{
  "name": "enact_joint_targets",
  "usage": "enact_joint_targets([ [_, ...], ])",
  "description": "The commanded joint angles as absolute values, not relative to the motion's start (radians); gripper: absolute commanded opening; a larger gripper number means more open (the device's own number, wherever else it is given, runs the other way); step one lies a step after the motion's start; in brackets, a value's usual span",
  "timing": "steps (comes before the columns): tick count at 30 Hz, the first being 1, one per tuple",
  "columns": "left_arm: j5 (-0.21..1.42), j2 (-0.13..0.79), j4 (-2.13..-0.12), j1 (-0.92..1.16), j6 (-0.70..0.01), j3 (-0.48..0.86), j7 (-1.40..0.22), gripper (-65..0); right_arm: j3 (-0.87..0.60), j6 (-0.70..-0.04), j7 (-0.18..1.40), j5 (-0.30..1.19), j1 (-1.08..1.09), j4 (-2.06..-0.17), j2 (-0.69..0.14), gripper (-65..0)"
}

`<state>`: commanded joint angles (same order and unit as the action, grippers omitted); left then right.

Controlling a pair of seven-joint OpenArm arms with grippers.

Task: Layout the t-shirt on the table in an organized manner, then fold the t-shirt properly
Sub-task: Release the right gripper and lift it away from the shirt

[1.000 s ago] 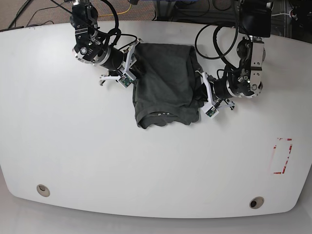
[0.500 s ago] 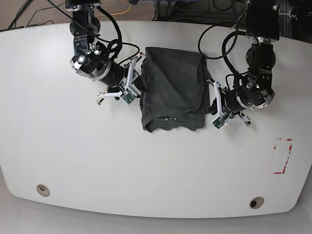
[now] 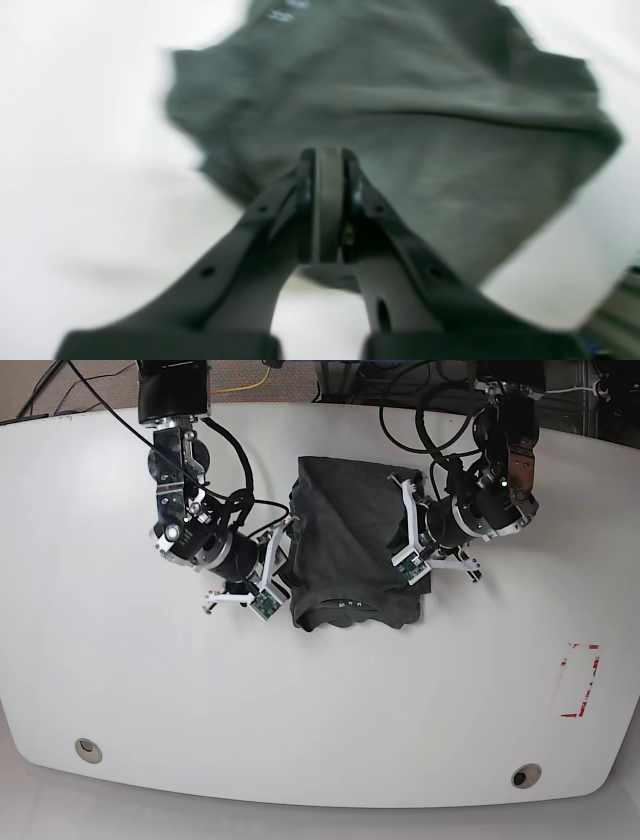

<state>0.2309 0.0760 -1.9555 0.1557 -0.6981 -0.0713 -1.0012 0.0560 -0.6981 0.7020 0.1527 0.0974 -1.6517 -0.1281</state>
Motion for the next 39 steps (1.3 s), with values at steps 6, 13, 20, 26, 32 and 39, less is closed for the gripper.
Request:
enact_joint_targets([
  [6, 0.229, 0.073, -1.943, 0.219, -0.698, -0.064, -1.0, -64.6, 0.059, -0.698, 0.628, 0.151, 0.15, -1.498, -0.102, -52.8],
  [13, 0.229, 0.136, -1.857, 0.278, -0.698, -0.018, -0.909, -64.6, 0.059, -0.698, 0.518, 0.148, 0.157, -1.353, -0.101, -52.8],
  [20, 0.234, 0.209, -1.733, 0.298, -0.698, 0.008, -0.811, -64.6, 0.059, -0.698, 0.473, 0.148, 0.183, -1.271, -0.113, -52.8],
  [26, 0.236, 0.232, -1.796, 0.302, -0.698, 0.008, -0.806, -64.6, 0.056, -0.698, 0.547, 0.151, 0.186, -1.374, -0.122, -52.8],
  [32, 0.237, 0.223, -1.934, 0.297, -0.698, 0.005, -0.808, -64.6, 0.051, -0.698, 0.723, 0.154, 0.165, -1.604, -0.142, -52.8],
  [39, 0.228, 0.067, -1.963, 0.228, -0.698, 0.002, -0.803, -64.6, 0.016, -0.698, 0.869, 0.15, 0.059, -1.88, -0.154, -52.8],
])
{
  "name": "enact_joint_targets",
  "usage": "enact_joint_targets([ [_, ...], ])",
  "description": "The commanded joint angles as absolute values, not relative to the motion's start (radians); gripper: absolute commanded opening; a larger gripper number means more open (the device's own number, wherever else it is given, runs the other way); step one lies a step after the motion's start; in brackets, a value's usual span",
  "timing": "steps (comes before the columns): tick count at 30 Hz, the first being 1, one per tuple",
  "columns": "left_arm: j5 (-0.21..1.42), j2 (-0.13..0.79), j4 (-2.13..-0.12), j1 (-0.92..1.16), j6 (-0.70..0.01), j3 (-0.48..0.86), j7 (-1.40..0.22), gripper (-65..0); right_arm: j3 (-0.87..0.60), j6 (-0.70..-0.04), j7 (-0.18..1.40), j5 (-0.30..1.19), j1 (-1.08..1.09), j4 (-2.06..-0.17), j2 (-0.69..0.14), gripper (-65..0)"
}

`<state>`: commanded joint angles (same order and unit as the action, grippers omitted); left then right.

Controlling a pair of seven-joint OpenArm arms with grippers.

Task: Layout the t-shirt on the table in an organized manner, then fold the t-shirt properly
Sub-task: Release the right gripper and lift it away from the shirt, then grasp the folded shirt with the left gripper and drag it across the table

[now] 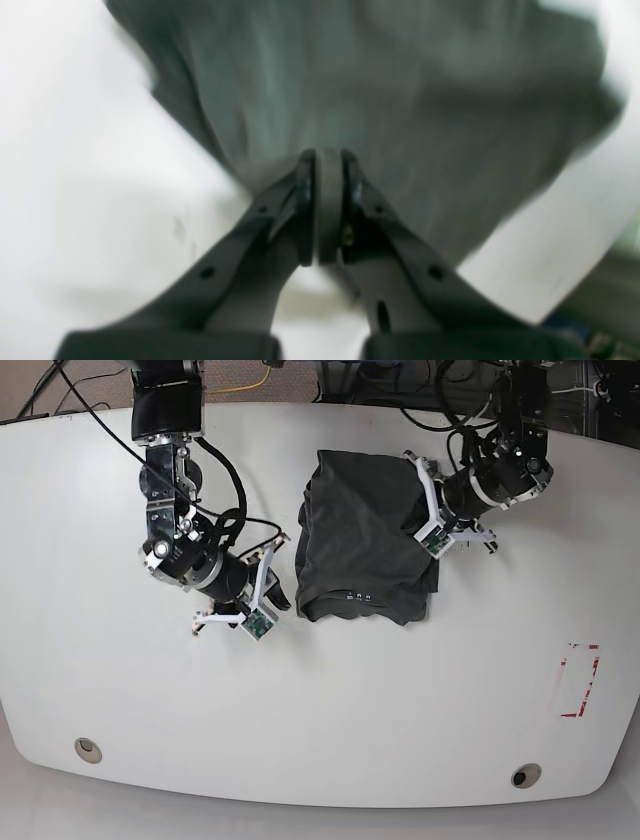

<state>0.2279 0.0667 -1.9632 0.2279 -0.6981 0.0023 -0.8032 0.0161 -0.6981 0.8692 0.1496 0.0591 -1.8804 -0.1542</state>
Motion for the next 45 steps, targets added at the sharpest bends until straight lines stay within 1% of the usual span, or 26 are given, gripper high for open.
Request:
enact_joint_targets([
  [4, 0.228, -0.005, -1.949, 0.176, -0.698, -0.002, -0.802, -64.6, -0.007, -0.698, 0.895, 0.15, 0.005, -1.962, -0.153, -52.8],
  [6, 0.228, -0.03, -1.929, 0.153, -0.698, -0.027, -0.8, -64.6, -0.008, -0.698, 0.895, 0.148, -0.022, -1.985, -0.156, -52.8],
  [8, 0.228, -0.038, -1.906, 0.134, -0.698, -0.053, -0.799, -64.6, -0.01, -0.698, 0.895, 0.148, -0.047, -1.995, -0.156, -52.8],
  [10, 0.228, -0.039, -1.874, 0.114, -0.67, -0.091, -0.786, -64.6, -0.01, -0.698, 0.895, 0.147, -0.065, -2.0, -0.162, -52.8],
  [13, 0.228, -0.039, -1.822, 0.107, -0.618, -0.14, -0.737, -64.6, -0.012, -0.698, 0.895, 0.147, -0.09, -2.0, -0.18, -52.8],
  [18, 0.228, -0.041, -1.741, 0.119, -0.516, -0.194, -0.618, -64.6, -0.012, -0.698, 0.895, 0.147, -0.113, -2.0, -0.183, -52.8],
  [19, 0.228, -0.041, -1.719, 0.133, -0.478, -0.203, -0.579, -64.6, -0.012, -0.698, 0.895, 0.147, -0.113, -2.0, -0.185, -52.8],
  [24, 0.229, -0.035, -1.655, 0.191, -0.341, -0.223, -0.378, -64.6, -0.027, -0.698, 0.895, 0.15, -0.131, -2.0, -0.185, -52.8],
  [26, 0.228, -0.033, -1.63, 0.208, -0.305, -0.229, -0.305, -64.6, -0.053, -0.698, 0.895, 0.153, -0.133, -2.0, -0.179, -52.8],
  [27, 0.228, -0.033, -1.624, 0.213, -0.297, -0.232, -0.285, -64.6, -0.059, -0.698, 0.895, 0.153, -0.134, -2.0, -0.177, -52.8],
  [28, 0.222, -0.022, -1.603, 0.22, -0.274, -0.24, -0.228, -64.6, -0.07, -0.698, 0.895, 0.153, -0.136, -2.0, -0.173, -52.8],
  [33, 0.174, -0.005, -1.515, 0.219, -0.199, -0.312, -0.117, -64.6, -0.084, -0.698, 0.895, 0.154, -0.136, -2.0, -0.165, -52.8],
  [38, 0.168, -0.004, -1.448, 0.217, -0.186, -0.331, -0.104, -64.6, -0.084, -0.698, 0.895, 0.154, -0.137, -2.003, -0.165, -52.8],
  [41, 0.168, -0.001, -1.423, 0.217, -0.188, -0.305, -0.102, -64.6, -0.084, -0.698, 0.895, 0.153, -0.137, -2.003, -0.165, -52.8],
  [45, 0.171, 0.053, -1.417, 0.217, -0.225, -0.242, -0.102, -64.6, -0.104, -0.698, 0.895, 0.153, -0.139, -2.003, -0.165, -52.8],
])
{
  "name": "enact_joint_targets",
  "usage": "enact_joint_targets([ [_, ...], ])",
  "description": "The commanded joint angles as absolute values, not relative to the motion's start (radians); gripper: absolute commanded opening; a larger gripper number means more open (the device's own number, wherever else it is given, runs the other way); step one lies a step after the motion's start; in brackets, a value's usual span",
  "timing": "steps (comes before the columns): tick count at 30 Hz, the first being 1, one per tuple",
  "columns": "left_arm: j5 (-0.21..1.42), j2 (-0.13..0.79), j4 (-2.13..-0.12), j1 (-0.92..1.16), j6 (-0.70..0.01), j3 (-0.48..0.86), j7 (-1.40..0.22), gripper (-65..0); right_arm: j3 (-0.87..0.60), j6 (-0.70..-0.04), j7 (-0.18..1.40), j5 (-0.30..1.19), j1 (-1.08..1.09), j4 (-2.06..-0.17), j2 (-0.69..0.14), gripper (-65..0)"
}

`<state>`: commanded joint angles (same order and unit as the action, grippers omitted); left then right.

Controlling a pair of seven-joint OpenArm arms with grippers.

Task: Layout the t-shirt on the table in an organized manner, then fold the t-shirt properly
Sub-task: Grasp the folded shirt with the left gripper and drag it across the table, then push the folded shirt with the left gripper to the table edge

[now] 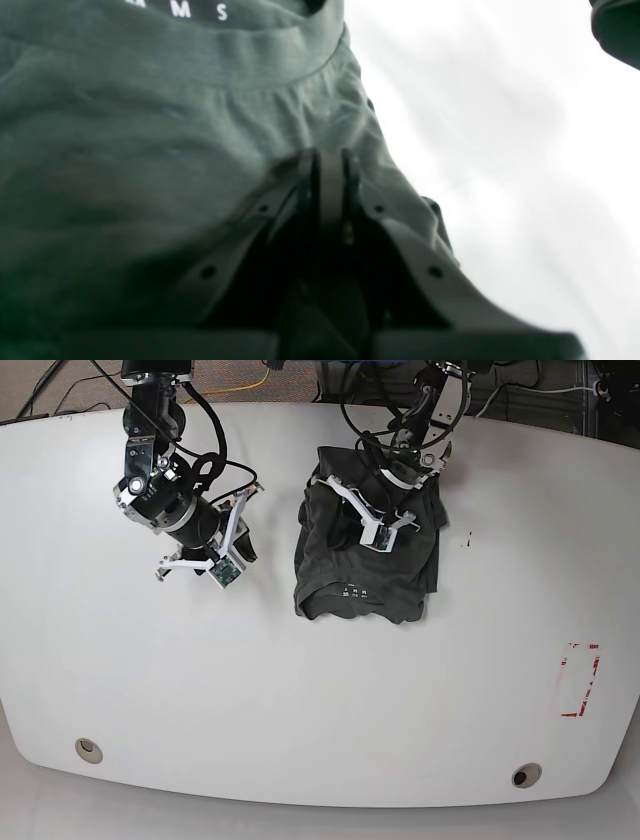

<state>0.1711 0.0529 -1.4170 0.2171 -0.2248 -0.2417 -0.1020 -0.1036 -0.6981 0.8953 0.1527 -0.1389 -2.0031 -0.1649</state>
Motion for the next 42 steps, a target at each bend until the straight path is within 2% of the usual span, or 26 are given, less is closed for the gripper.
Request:
enact_joint_targets([
  [5, 0.171, 0.125, -1.419, 0.222, -0.266, -0.165, -0.104, -64.6, -0.11, -0.698, 0.895, 0.154, -0.154, -2.003, -0.165, -52.8],
  [11, 0.177, 0.22, -1.463, 0.24, -0.277, -0.042, -0.107, -64.6, -0.11, -0.698, 0.895, 0.154, -0.159, -2.003, -0.165, -52.8],
  [17, 0.288, 0.317, -1.494, 0.28, -0.278, 0.114, -0.136, -64.6, -0.11, -0.698, 0.895, 0.154, -0.166, -2.003, -0.165, -52.8],
  [26, 0.446, 0.458, -1.498, 0.3, -0.278, 0.179, -0.159, -64.6, -0.11, -0.698, 0.895, 0.154, -0.17, -2.005, -0.165, -52.8],
  [35, 0.515, 0.461, -1.669, 0.354, -0.278, 0.231, -0.209, -64.6, -0.105, -0.698, 0.895, 0.154, -0.171, -2.012, -0.165, -52.8],
  [42, 0.533, 0.329, -1.744, 0.357, -0.278, 0.228, -0.367, -64.6, -0.107, -0.698, 0.895, 0.154, -0.166, -2.012, -0.166, -52.8],
])
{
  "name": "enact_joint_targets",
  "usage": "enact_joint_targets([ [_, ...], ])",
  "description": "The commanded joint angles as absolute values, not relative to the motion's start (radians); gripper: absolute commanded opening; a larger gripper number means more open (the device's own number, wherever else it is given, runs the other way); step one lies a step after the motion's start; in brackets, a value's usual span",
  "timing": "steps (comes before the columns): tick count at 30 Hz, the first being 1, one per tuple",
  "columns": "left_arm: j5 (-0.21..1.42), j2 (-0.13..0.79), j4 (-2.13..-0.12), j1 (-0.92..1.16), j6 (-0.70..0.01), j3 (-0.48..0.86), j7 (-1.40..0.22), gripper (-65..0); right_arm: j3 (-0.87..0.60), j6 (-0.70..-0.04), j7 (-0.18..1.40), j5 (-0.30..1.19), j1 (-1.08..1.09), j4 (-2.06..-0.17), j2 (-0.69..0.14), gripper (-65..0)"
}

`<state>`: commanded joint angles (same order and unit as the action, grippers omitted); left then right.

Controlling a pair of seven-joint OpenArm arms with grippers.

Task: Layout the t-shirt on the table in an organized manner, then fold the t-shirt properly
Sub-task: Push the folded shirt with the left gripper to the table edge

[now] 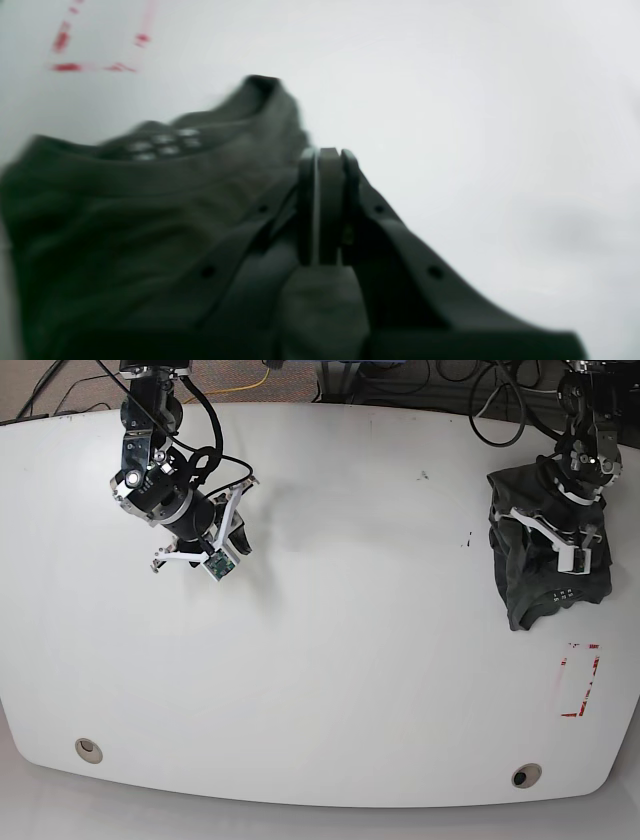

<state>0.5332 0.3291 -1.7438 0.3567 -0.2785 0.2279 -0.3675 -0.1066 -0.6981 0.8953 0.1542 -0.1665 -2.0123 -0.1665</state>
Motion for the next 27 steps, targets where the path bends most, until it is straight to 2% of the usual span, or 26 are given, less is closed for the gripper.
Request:
enact_joint_targets([
  [2, 0.532, 0.285, -1.739, 0.357, -0.278, 0.228, -0.389, -64.6, -0.105, -0.698, 0.895, 0.154, -0.165, -2.012, -0.166, -52.8],
  [9, 0.452, 0.229, -1.652, 0.355, -0.278, 0.222, -0.398, -64.6, -0.105, -0.698, 0.895, 0.154, -0.165, -2.012, -0.166, -52.8],
  [15, 0.409, 0.239, -1.578, 0.352, -0.278, 0.232, -0.395, -64.6, -0.11, -0.698, 0.895, 0.154, -0.17, -2.012, -0.168, -52.8],
  [24, 0.412, 0.309, -1.543, 0.375, -0.282, 0.352, -0.395, -64.6, -0.11, -0.698, 0.895, 0.154, -0.173, -2.012, -0.168, -52.8],
  [27, 0.412, 0.318, -1.543, 0.384, -0.32, 0.414, -0.395, -64.6, -0.11, -0.698, 0.895, 0.154, -0.174, -2.012, -0.168, -52.8],
])
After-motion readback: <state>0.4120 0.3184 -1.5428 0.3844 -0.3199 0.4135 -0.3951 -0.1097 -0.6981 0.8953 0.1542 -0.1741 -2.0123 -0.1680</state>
